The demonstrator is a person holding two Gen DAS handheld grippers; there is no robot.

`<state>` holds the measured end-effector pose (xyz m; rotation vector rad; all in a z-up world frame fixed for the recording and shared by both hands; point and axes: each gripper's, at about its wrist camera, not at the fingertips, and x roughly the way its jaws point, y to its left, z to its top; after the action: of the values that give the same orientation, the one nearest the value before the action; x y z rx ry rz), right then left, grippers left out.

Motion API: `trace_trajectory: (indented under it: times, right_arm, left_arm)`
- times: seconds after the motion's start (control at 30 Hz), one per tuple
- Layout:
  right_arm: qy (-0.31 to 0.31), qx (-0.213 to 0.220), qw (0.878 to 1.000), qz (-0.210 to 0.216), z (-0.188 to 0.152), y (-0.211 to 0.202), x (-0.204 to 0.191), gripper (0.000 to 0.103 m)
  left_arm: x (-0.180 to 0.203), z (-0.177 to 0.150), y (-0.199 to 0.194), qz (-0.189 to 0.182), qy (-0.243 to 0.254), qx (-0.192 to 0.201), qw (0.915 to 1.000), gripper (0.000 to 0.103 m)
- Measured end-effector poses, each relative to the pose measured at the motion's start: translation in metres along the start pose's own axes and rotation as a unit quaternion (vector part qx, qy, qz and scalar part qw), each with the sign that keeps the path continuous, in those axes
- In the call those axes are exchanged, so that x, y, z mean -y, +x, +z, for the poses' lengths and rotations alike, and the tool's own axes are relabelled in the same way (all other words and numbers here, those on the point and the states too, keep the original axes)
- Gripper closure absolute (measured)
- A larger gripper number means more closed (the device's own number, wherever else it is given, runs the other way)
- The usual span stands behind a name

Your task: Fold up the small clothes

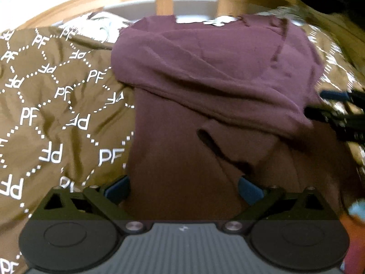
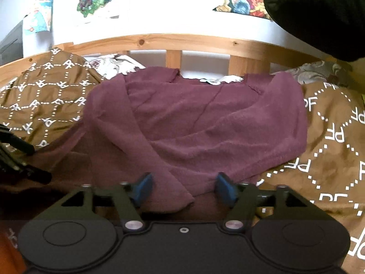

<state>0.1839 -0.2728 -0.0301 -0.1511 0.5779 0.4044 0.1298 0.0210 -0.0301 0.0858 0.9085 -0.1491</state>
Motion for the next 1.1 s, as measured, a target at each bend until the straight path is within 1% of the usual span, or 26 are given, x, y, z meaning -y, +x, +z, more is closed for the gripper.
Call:
trace_trajectory:
  times: [0.07, 0.1, 0.17, 0.23, 0.33, 0.5, 0.67, 0.87, 1.0, 1.1]
  right_arm:
    - [-0.015, 0.002, 1.000, 0.007, 0.002, -0.011, -0.008, 0.019]
    - [-0.023, 0.005, 1.000, 0.009, 0.002, -0.017, -0.012, 0.017]
    - [-0.034, 0.004, 0.999, 0.012, 0.000, -0.030, -0.020, 0.009]
    - [-0.040, -0.006, 0.999, 0.016, -0.005, -0.042, -0.026, 0.006]
    - [-0.048, -0.036, 0.998, 0.021, -0.017, -0.058, -0.035, 0.002]
    - [-0.078, -0.093, 0.992, 0.028, -0.040, -0.076, -0.049, 0.001]
    - [-0.131, -0.148, 0.980, 0.034, -0.056, -0.076, -0.068, 0.001]
    - [-0.162, -0.144, 0.976, 0.029, -0.062, -0.066, -0.087, 0.001]
    - [-0.169, -0.143, 0.975, 0.025, -0.062, -0.057, -0.087, 0.001]
    - [-0.150, -0.140, 0.979, -0.004, -0.061, -0.052, -0.086, 0.001]
  left_arm:
    - [0.001, -0.011, -0.010, -0.002, 0.021, 0.005, 0.9998, 0.001]
    - [0.002, -0.016, -0.014, -0.004, 0.031, 0.006, 0.9995, 0.001]
    - [0.002, -0.025, -0.024, -0.007, 0.049, 0.011, 0.9987, 0.001]
    - [0.001, -0.032, -0.032, -0.014, 0.066, 0.017, 0.9976, 0.001]
    - [0.000, -0.040, -0.040, -0.022, 0.089, 0.016, 0.9957, 0.001]
    - [0.003, -0.047, -0.042, -0.004, 0.143, 0.005, 0.9896, 0.001]
    - [0.004, -0.050, -0.035, 0.010, 0.167, -0.009, 0.9859, 0.001]
    - [0.004, -0.050, -0.030, 0.010, 0.163, -0.015, 0.9865, 0.001]
    - [0.008, -0.052, -0.025, 0.018, 0.170, -0.020, 0.9850, 0.001]
    - [0.010, -0.053, -0.022, 0.021, 0.171, -0.021, 0.9849, 0.000]
